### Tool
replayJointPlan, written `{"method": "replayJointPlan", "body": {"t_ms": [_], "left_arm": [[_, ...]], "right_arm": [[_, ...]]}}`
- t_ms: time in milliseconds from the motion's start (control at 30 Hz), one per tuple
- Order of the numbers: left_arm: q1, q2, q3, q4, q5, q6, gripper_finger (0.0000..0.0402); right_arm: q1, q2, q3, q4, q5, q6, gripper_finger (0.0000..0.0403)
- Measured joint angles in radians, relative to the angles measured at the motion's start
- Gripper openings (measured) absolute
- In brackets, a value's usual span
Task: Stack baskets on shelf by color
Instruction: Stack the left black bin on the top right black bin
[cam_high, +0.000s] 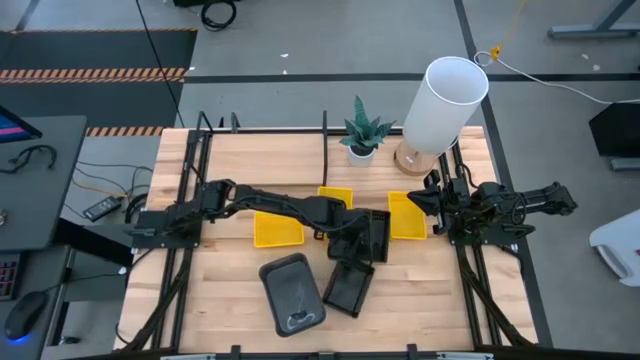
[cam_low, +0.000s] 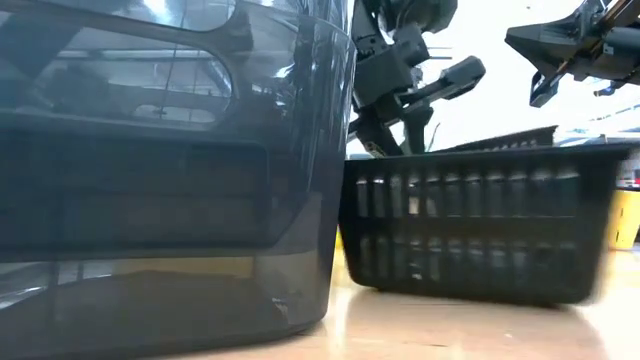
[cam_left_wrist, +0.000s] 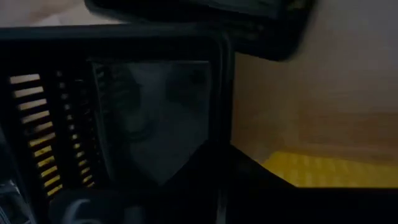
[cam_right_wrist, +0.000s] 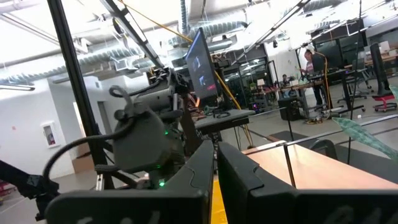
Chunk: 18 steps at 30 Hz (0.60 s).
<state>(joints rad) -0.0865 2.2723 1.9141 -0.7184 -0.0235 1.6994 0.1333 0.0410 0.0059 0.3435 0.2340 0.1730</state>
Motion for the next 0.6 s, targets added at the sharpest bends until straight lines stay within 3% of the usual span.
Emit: {"method": "replayJointPlan", "body": {"t_ms": [600], "left_arm": [[-0.003, -0.035, -0.001, 0.015, -0.026, -0.240, 0.0146]], "right_arm": [[0.000, 0.000, 0.000, 0.000, 0.000, 0.000, 0.0027]]}}
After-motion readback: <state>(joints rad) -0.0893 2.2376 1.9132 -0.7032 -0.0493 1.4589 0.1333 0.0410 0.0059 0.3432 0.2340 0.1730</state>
